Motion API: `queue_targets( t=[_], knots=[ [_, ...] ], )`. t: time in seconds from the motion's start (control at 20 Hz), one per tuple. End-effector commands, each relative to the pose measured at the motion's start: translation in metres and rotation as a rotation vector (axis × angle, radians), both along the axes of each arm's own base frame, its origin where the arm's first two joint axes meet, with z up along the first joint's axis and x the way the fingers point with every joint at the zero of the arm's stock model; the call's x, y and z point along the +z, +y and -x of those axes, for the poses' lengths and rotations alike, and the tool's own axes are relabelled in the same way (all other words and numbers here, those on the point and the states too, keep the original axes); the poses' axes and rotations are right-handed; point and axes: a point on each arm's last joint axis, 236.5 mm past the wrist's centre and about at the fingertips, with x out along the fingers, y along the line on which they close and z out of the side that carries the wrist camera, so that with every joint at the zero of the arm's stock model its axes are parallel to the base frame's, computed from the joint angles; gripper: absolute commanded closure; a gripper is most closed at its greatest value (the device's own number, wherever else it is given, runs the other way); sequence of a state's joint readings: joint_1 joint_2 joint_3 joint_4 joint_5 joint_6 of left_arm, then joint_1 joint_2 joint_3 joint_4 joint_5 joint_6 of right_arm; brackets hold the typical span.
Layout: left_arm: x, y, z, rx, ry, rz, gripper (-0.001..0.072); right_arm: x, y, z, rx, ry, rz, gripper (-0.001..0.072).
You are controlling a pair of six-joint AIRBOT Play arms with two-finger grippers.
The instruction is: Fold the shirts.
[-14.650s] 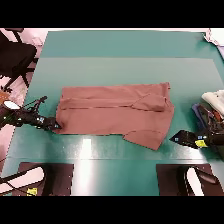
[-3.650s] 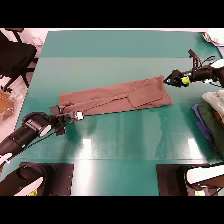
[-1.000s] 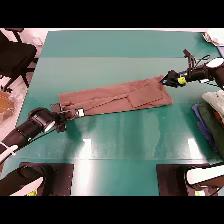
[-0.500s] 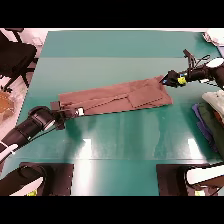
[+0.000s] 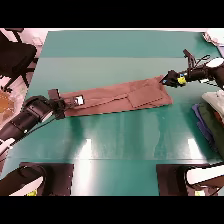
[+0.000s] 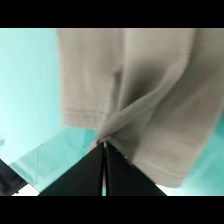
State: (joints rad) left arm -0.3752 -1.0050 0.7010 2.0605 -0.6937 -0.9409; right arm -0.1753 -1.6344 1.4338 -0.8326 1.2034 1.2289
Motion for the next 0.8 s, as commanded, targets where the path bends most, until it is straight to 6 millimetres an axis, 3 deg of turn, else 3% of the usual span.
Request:
queue_targets(
  t=[0.0, 0.15, 0.35, 0.75],
  knots=[
    [-0.002, 0.012, -0.015, 0.041, -0.029, 0.034, 0.0686, 0.0, 0.0, 0.0, -0.001, 0.0, -0.001, 0.0442],
    [-0.025, 0.027, -0.019, 0.107, 0.019, 0.061, 0.0686, 0.0, 0.001, 0.0, 0.001, -0.001, 0.0, 0.0442],
    [-0.042, 0.019, -0.026, 0.107, 0.033, 0.101, 0.0686, 0.0, 0.001, 0.0, 0.001, 0.0, 0.0, 0.0442],
    [-0.028, 0.006, -0.05, 0.025, -0.082, 0.114, 0.0686, 0.0, 0.001, 0.0, 0.002, 0.0, 0.0, 0.0442]
  ],
)
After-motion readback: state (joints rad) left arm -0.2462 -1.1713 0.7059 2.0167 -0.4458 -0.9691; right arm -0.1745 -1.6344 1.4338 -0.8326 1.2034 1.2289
